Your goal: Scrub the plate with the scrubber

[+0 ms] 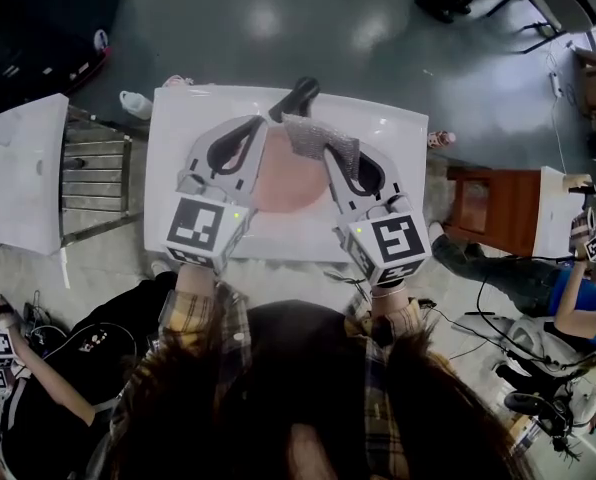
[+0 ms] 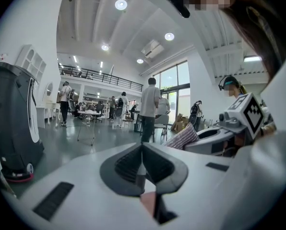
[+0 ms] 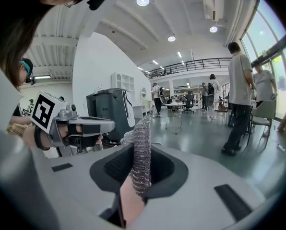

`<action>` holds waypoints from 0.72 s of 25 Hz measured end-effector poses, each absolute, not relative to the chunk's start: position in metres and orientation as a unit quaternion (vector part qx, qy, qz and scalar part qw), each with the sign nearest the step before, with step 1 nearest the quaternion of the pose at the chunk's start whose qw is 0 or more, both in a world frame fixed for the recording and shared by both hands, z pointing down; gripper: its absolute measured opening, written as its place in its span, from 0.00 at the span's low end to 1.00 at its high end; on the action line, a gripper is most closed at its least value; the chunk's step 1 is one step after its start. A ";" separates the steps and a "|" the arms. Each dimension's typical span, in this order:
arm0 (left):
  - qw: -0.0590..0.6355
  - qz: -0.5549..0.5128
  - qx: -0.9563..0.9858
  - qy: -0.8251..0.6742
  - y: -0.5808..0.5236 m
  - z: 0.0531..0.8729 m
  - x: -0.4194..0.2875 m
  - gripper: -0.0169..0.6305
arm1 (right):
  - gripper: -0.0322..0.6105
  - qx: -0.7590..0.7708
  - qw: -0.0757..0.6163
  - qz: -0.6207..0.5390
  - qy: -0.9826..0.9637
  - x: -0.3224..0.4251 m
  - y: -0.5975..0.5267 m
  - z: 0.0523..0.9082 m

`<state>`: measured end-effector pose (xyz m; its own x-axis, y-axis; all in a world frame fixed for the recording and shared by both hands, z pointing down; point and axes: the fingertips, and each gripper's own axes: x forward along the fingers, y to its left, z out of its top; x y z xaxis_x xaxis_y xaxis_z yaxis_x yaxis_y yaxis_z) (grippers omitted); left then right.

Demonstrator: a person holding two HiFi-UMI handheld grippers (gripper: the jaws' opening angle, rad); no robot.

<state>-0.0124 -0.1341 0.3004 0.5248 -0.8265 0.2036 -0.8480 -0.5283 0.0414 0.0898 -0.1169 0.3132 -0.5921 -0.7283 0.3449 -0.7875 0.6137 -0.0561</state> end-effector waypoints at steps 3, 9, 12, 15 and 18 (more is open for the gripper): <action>0.078 0.083 0.871 -0.479 -0.141 0.310 -0.017 0.05 | 0.18 0.426 0.152 0.110 -0.885 0.085 -0.118 0.322; 0.101 0.095 0.872 -0.469 -0.143 0.334 -0.012 0.05 | 0.18 0.420 0.167 0.127 -0.883 0.085 -0.113 0.338; 0.112 0.103 0.873 -0.464 -0.142 0.352 -0.008 0.05 | 0.18 0.411 0.177 0.136 -0.884 0.085 -0.108 0.351; 0.128 0.116 0.873 -0.456 -0.140 0.373 -0.007 0.05 | 0.18 0.404 0.185 0.148 -0.884 0.081 -0.102 0.366; 0.142 0.126 0.873 -0.450 -0.136 0.393 -0.008 0.05 | 0.18 0.395 0.194 0.158 -0.884 0.076 -0.095 0.380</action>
<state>-0.0079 -0.1361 0.3931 0.5631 -0.7493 0.3486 -0.8212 -0.5546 0.1343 0.0761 -0.0945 0.3797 -0.6131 -0.6365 0.4679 -0.7593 0.6384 -0.1264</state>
